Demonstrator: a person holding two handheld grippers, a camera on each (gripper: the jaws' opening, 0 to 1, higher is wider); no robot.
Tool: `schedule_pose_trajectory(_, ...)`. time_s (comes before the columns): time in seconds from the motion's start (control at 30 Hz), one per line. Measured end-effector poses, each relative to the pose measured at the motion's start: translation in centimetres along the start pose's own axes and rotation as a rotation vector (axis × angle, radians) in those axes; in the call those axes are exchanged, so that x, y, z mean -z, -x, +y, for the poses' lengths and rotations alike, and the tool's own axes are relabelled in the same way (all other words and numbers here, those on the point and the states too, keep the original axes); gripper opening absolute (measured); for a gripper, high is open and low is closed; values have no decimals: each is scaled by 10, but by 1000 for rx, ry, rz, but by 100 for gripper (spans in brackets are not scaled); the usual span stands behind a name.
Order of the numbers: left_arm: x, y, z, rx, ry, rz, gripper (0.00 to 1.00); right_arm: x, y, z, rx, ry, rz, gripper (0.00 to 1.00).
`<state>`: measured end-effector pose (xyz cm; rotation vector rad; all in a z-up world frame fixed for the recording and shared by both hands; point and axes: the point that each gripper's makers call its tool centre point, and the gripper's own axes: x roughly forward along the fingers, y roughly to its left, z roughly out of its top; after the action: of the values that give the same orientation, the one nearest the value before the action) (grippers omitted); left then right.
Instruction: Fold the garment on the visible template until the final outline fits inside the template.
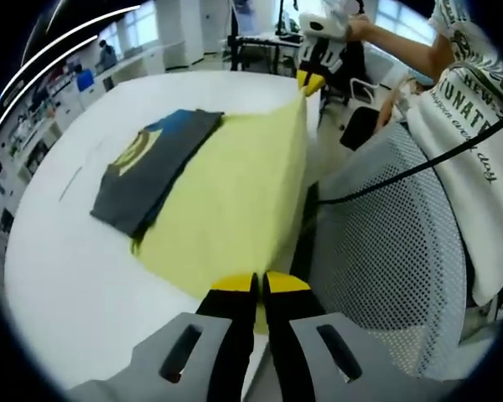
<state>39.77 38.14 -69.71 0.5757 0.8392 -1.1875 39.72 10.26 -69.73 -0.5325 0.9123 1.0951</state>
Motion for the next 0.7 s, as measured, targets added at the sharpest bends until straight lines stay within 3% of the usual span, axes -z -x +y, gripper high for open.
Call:
schedule_pose_trajectory(0.37,-3,10,-6,27,0,15,1,-8,12,7,-14,42,10,0)
schedule_pose_trajectory(0.7,-9,17,-3,14,15,18,1,-15,20,3,9,90,23,0)
